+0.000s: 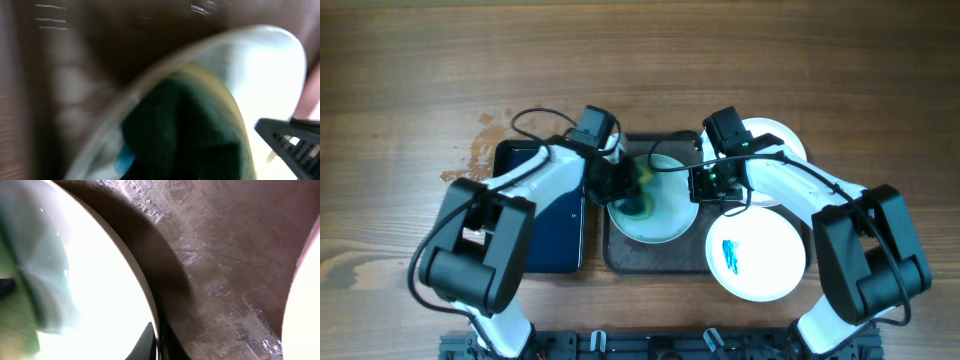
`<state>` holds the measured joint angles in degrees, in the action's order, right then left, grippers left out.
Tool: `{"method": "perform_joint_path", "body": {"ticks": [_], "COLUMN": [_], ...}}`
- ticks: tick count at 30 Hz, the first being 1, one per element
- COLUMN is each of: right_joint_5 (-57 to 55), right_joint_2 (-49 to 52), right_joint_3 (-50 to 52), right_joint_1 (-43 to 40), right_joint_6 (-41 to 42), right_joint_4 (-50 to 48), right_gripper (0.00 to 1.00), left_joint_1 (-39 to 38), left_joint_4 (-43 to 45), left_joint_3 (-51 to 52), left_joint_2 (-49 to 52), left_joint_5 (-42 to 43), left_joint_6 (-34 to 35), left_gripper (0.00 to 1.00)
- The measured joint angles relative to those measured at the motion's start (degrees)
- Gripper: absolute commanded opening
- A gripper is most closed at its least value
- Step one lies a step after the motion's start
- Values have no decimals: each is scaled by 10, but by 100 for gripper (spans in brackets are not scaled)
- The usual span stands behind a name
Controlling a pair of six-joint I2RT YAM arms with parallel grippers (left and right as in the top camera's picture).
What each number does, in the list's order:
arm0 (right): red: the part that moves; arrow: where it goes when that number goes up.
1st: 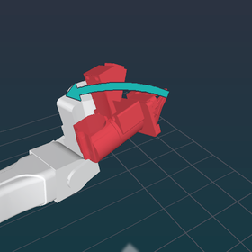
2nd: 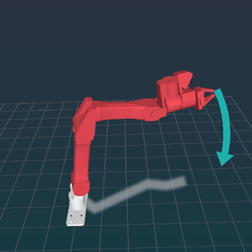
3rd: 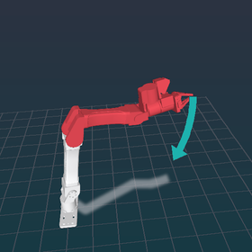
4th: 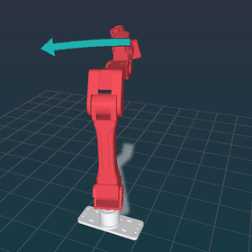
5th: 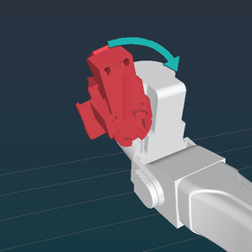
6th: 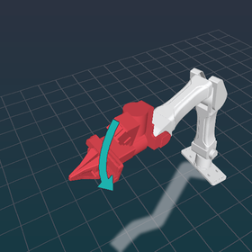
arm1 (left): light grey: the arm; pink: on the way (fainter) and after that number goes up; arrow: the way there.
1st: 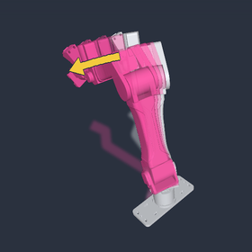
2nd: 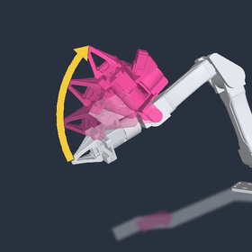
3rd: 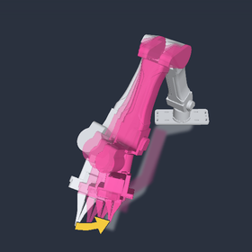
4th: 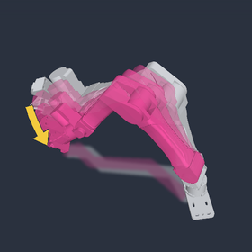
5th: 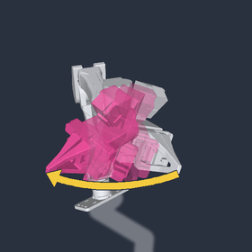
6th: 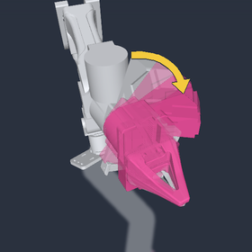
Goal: Clean dirty plates on tray and stack at the side
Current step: 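Scrub the held plate's surface with the sponge in the left gripper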
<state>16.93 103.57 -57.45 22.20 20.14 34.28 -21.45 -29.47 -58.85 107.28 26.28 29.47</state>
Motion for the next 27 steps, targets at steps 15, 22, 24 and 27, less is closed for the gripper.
{"method": "perform_joint_path", "body": {"ticks": [15, 22, 24, 27], "right_joint_5": [0, 0, 0, 0], "right_joint_2": [0, 0, 0, 0], "right_joint_3": [0, 0, 0, 0], "right_joint_1": [0, 0, 0, 0], "right_joint_6": [2, 2, 2, 2], "right_joint_4": [2, 5, 6, 9], "right_gripper": [4, 4, 4, 4], "left_joint_1": [-66, -68, -54, -14], "left_joint_4": [21, 68, 113, 167], "left_joint_3": [9, 24, 28, 28], "left_joint_2": [13, 23, 25, 33], "left_joint_5": [94, 137, 133, 122], "left_joint_6": [-67, -51, -45, -37], "left_gripper": [4, 4, 4, 4]}}
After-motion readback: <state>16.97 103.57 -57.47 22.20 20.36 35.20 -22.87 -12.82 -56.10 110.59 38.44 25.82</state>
